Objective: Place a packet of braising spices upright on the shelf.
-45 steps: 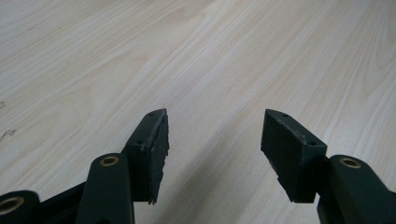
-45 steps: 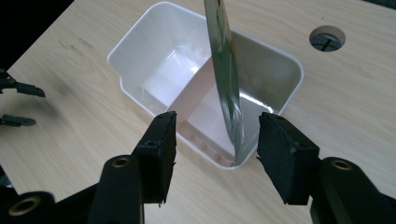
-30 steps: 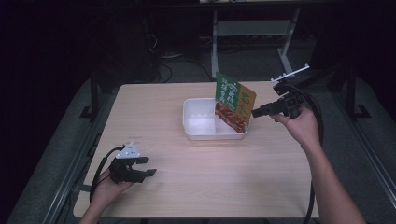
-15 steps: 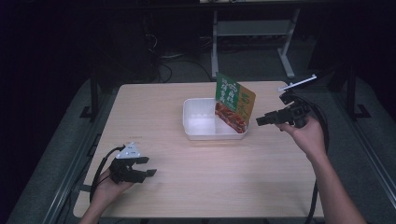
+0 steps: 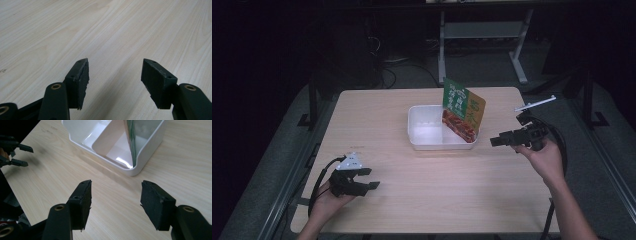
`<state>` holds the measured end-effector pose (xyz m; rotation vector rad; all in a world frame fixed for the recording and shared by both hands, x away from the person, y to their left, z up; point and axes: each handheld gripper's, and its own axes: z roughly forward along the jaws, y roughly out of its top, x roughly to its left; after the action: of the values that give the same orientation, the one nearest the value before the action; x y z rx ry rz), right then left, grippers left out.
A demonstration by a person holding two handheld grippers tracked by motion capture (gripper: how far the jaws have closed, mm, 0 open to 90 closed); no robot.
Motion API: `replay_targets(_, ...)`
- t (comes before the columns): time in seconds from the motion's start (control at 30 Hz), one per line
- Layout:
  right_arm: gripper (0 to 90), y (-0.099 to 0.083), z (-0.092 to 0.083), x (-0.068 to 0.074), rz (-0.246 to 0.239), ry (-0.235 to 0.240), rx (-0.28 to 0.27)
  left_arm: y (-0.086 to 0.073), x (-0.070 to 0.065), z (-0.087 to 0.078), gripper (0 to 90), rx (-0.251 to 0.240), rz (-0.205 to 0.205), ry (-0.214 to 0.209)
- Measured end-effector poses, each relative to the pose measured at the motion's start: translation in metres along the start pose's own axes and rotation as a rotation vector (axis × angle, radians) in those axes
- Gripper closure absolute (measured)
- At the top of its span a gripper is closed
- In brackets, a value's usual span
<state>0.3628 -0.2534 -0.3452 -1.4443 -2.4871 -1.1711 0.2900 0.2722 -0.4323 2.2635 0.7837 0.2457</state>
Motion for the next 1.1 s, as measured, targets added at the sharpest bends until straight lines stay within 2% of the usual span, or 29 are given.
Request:
replay_targets(0.3, 40.5, -0.035, 0.018, -0.008, 0.020, 0.024, 0.014, 0.000, -0.001, 0.002, 37.9, 0.007, 0.006, 0.004)
replay_targets(0.63, 40.0, -0.061, 0.016, -0.015, 0.045, 0.034, -0.014, 0.000, -0.001, 0.003, 37.3, 0.009, 0.007, 0.007)
replay_targets(1.1, 39.0, -0.089, 0.019, -0.013, 0.056, 0.035, -0.015, 0.001, -0.002, 0.005, 35.9, 0.019, 0.010, 0.001)
